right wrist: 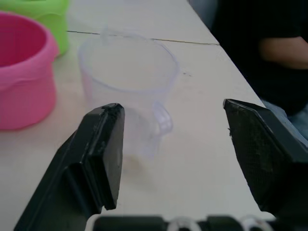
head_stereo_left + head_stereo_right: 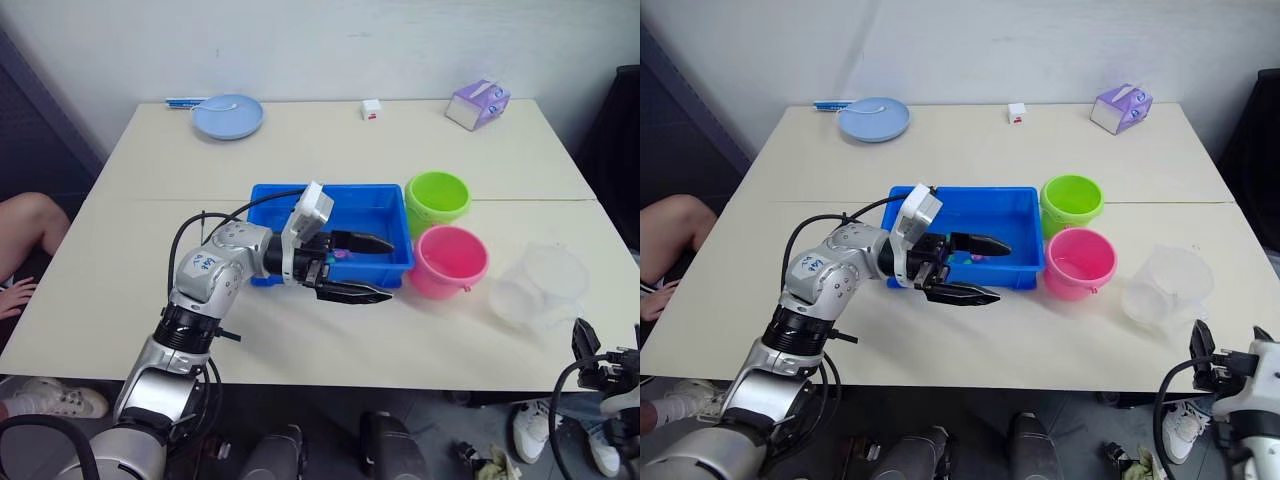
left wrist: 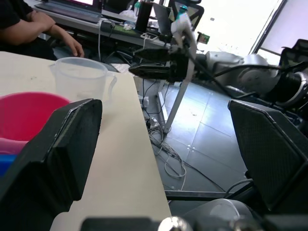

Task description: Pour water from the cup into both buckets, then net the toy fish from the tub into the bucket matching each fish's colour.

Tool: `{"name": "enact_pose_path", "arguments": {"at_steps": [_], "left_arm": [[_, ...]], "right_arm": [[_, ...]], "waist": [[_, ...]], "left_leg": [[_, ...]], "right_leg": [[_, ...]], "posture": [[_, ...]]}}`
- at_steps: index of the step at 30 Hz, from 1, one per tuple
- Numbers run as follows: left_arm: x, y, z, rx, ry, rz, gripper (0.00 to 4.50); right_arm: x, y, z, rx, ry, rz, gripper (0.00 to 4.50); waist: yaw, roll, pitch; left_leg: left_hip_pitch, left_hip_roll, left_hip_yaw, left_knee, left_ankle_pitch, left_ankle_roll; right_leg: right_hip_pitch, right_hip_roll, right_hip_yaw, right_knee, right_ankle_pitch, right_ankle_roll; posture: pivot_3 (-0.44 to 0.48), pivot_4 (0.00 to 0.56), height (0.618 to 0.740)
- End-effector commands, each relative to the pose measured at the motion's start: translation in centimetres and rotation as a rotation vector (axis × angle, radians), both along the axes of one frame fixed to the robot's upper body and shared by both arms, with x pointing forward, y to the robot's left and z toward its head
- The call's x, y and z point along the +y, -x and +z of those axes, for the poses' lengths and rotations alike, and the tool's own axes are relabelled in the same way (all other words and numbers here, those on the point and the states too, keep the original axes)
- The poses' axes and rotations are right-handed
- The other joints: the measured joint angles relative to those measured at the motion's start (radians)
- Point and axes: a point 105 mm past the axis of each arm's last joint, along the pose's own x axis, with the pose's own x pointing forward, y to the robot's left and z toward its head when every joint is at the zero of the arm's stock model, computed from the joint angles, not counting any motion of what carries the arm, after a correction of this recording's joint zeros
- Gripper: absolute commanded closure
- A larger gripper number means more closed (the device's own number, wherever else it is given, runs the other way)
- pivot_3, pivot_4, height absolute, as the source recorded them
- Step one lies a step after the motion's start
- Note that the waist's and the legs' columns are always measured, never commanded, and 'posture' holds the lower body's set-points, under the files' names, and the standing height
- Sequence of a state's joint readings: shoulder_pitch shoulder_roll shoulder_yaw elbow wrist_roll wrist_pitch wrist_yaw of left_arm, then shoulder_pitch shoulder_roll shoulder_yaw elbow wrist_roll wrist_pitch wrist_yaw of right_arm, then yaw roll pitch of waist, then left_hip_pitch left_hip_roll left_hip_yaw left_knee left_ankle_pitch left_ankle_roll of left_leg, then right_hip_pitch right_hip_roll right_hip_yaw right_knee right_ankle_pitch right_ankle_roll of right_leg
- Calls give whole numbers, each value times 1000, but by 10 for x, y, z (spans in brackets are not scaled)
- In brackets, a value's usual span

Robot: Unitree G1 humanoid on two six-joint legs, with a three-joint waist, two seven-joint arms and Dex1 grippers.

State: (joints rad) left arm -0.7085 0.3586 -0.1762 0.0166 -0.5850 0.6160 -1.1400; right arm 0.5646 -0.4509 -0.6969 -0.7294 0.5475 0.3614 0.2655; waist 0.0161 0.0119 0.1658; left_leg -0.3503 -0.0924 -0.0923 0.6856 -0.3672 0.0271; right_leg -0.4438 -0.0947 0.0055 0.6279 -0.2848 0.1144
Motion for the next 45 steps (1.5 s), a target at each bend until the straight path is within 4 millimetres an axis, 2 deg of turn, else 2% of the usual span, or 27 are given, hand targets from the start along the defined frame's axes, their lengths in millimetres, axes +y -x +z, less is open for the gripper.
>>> {"name": "enact_pose_path", "arguments": {"at_steps": [1,5,7,9,12,16,22,26,31,34,36,37,39,42,45], "left_arm": [[27,-10,-5,19,-12,168,0],[62,-15,-20,21,-51,392,0],[83,-11,-27,22,-66,517,0],[109,-1,-37,50,-91,651,0],[137,16,-49,79,-120,807,0],[188,47,-75,140,-194,1108,0],[214,70,-93,222,-242,1297,0],[220,69,-97,252,-295,1333,0],[231,28,-87,270,-362,1350,0],[240,-8,-74,297,-365,1404,0],[245,-22,-70,334,-362,1440,0],[251,-39,-69,356,-374,1489,0],[256,-63,-69,379,-410,1532,0],[260,-88,-74,390,-483,1559,0],[256,-114,-79,405,-511,1566,0]], "right_arm": [[42,-10,33,18,33,349,15],[87,-30,50,68,78,686,15],[107,-45,57,62,89,820,15],[128,-60,62,58,88,956,15],[150,-73,65,46,103,1088,15],[183,-88,58,45,140,1252,15],[201,-99,54,30,148,1325,15],[205,-100,51,48,151,1350,15],[208,-97,50,36,178,1330,15],[207,-93,48,29,193,1300,15],[208,-91,48,21,194,1286,15],[208,-89,48,16,198,1273,15],[208,-86,47,8,207,1251,15],[209,-83,48,-3,209,1221,15],[209,-80,49,-16,208,1188,15]], "waist": [[-9,-2,1],[-18,-6,3],[-16,-8,4],[-16,-11,6],[-5,-13,7],[6,-16,7],[35,-16,7],[36,-16,7],[36,-16,7],[33,-16,7],[29,-17,7],[22,-17,7],[19,-17,7],[8,-18,6],[4,-18,6]], "left_leg": [[2,0,0,-1,0,0],[7,2,-3,-4,-1,-1],[8,2,-3,-4,-1,-1],[9,2,-4,-4,-1,-2],[8,2,-5,-4,-2,-2],[6,1,-7,-3,-3,-1],[4,1,-8,-1,-3,-1],[4,1,-8,-2,-3,-1],[4,1,-9,-2,-3,-2],[4,1,-8,-2,-3,-2],[1,0,-8,-2,-3,-2],[-1,1,-8,-1,-3,-2],[-2,0,-8,-1,-3,-2],[-3,0,-9,-1,-2,-2],[-3,0,-8,-1,-2,-2]], "right_leg": [[0,0,1,0,0,0],[3,2,0,0,-1,-1],[4,1,1,0,-1,-1],[5,1,0,-2,-1,-1],[5,1,-1,-3,-1,-2],[5,0,-2,-7,-1,-2],[5,-1,-5,-7,0,-2],[5,-1,-5,-7,0,-2],[4,0,-6,-5,0,-3],[4,0,-5,-4,0,-3],[0,0,-5,-2,0,-3],[-2,0,-6,-1,0,-3],[-3,0,-7,0,0,-3],[-3,0,-15,-1,0,-3],[-3,-1,-16,-1,0,-2]], "posture": [[0,150,740],[0,150,740],[0,150,740],[0,150,740],[0,150,740],[0,150,740],[0,150,740],[0,150,740],[0,150,740],[0,150,740],[0,150,740],[0,150,740],[0,150,740],[0,150,740],[0,150,740]]}}
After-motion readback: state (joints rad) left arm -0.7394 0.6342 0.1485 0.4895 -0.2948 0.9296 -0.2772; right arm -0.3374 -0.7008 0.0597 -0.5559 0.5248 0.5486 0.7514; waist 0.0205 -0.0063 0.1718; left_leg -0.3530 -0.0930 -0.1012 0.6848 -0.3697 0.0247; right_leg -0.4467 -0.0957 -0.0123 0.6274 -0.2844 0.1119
